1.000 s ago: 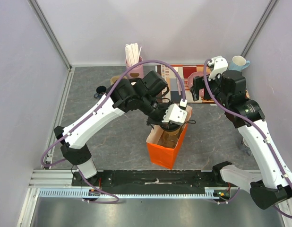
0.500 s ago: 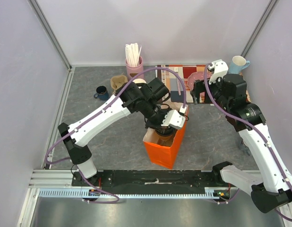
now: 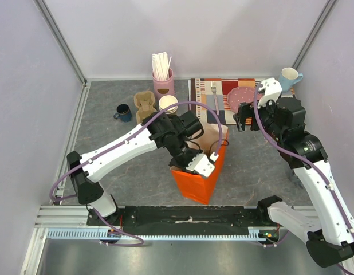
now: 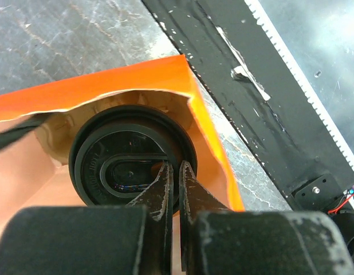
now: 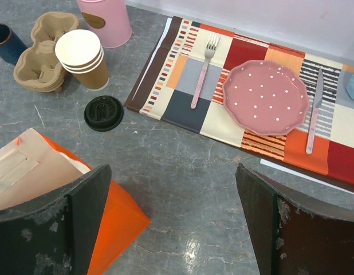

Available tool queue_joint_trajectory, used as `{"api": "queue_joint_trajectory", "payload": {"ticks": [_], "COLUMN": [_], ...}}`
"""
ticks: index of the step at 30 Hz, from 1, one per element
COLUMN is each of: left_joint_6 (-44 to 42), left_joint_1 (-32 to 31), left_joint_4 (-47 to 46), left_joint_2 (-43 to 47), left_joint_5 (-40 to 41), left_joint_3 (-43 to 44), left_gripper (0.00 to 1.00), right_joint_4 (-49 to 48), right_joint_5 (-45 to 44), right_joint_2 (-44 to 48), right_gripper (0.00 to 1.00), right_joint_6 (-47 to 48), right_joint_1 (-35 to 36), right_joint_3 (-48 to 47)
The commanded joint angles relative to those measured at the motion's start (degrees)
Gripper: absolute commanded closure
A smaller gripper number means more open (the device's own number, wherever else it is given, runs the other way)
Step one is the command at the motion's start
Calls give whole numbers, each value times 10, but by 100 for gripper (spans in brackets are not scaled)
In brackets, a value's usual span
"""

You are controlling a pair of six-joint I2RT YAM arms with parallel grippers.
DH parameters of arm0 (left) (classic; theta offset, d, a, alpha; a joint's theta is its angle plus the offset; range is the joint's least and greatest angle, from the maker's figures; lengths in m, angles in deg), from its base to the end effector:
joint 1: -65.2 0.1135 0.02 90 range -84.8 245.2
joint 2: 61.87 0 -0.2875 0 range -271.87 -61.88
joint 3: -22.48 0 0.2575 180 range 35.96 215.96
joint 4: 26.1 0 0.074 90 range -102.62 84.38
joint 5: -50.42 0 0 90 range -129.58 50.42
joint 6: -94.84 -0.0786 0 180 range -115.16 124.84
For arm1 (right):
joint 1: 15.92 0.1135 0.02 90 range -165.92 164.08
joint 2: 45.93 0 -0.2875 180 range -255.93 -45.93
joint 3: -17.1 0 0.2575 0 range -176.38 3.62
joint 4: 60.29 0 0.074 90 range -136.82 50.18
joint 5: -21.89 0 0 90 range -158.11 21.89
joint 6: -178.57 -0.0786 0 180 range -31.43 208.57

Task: Pack the takeout coffee

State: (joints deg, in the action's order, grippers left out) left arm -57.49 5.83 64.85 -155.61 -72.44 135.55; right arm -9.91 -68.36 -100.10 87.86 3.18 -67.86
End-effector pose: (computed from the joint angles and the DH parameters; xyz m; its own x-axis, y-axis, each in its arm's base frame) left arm 0.1293 -0.3021 0.3527 0.4928 0.6278 -0.6024 0.8043 -0.5928 0.0401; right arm 0.2049 0.0706 0.4272 -0.3208 -0.0980 -0.9421 -0.3194 0.9476 0.0102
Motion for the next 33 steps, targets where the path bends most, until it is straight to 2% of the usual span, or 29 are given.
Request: {"api": "queue_joint_trajectory", "payload": {"ticks": [1,5,8,17,22,28,33], "left_joint_6": [-93,-152,-176,-235,-244,-258,-266], "left_joint_1": [-10,-11,-11,-14,-17,-21,-28], "left_joint_4": [58,51,26,26,30,105,92], "left_joint_2": [23,19,17,11,-7,-57,-52], "left_joint_5": [-33,-52,-51,-52,-48,-29,-22], "left_joint_3": [-30,-47,-67,-113,-99,-45,-77], "left_gripper": [98,98,98,98,98,98,98], "right_joint_4": [-16,-16,-17,-17,-17,-19,-19], "right_joint_5": [2,1,16,12,12,11,9], "right_joint_2": [7,8,12,18,11,8,10], "right_gripper": [2,2,2,2,2,2,2], "right_joint_6": [-1,-2,-1,3,4,3,3], "right_joint_1": [-2,-2,-2,-2,-2,-2,-2], "right_joint_3": [6,8,13,18,15,15,17]}}
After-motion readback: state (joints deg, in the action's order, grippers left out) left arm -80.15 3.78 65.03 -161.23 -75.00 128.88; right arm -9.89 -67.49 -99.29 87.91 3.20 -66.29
